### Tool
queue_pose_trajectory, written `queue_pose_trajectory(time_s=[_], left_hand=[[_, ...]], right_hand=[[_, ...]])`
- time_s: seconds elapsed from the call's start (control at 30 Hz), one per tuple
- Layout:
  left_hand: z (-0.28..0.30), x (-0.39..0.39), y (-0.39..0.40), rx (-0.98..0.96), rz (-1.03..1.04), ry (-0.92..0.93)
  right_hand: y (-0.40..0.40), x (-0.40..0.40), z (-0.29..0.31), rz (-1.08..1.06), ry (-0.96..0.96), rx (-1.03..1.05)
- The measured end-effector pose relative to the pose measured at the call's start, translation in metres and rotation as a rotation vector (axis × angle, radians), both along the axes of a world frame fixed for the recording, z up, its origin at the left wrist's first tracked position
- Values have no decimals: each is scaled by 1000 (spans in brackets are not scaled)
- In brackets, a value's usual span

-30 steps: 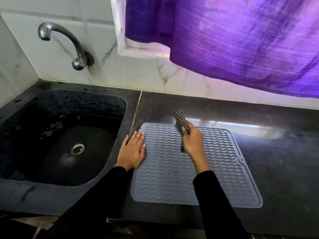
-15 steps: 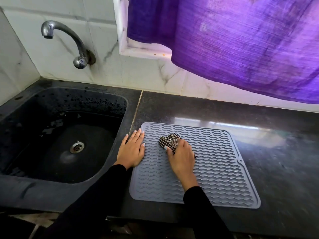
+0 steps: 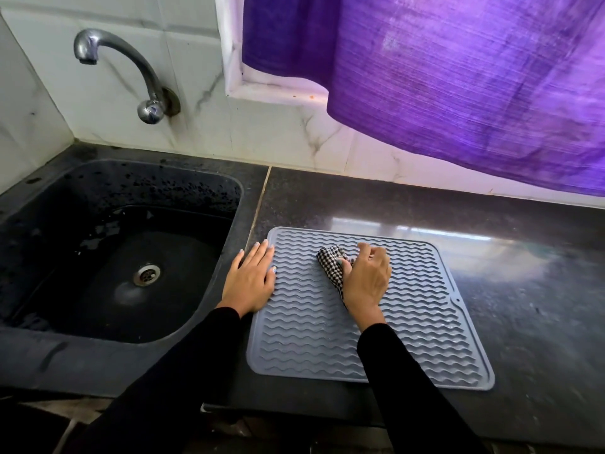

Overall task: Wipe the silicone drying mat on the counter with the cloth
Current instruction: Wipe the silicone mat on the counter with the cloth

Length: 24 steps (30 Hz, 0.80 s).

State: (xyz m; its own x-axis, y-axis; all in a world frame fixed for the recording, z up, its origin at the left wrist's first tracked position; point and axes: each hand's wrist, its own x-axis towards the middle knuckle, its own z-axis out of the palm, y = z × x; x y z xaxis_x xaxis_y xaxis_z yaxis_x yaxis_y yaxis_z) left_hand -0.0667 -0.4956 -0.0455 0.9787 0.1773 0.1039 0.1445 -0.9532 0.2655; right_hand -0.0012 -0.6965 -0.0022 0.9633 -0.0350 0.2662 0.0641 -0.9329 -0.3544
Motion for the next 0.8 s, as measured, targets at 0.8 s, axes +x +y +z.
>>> queue_pose_trajectory(time_s=[0.8], left_hand=[[4,-2,-2,-32,-7,34]], right_hand=[[-75,24,33,-177,119,747]])
